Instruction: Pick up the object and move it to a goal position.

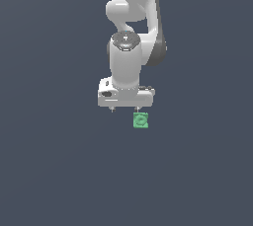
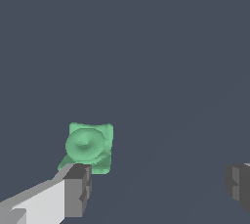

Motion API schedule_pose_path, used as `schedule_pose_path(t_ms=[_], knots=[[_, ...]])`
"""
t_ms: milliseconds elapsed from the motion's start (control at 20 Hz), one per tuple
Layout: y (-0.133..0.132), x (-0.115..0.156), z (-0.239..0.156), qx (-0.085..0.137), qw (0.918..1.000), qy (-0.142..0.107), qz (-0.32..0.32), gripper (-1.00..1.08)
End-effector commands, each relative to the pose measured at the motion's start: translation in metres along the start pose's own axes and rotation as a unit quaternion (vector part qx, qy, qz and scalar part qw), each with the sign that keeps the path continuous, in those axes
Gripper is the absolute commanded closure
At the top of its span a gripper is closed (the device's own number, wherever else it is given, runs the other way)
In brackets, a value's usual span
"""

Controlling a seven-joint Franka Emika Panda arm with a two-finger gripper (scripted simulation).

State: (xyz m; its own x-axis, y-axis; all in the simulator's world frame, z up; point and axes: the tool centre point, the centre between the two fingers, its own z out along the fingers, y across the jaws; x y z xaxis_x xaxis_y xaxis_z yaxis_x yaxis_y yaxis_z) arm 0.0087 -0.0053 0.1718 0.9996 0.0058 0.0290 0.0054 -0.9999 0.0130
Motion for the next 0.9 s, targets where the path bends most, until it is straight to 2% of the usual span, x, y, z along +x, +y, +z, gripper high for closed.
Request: schedule_pose_path(t_ms=[0, 200, 550, 850], knots=[[0.012, 0.0, 0.0, -0.003, 1.0, -0.003, 0.003, -0.92], [0.023, -0.001, 0.0, -0.006, 1.0, -0.005, 0.005, -0.92], [0.02, -0.001, 0.001, -0.005, 0.9999, -0.005, -0.007, -0.92], [0.015, -0.002, 0.006, -0.006, 0.999, -0.007, -0.045, -0.92]])
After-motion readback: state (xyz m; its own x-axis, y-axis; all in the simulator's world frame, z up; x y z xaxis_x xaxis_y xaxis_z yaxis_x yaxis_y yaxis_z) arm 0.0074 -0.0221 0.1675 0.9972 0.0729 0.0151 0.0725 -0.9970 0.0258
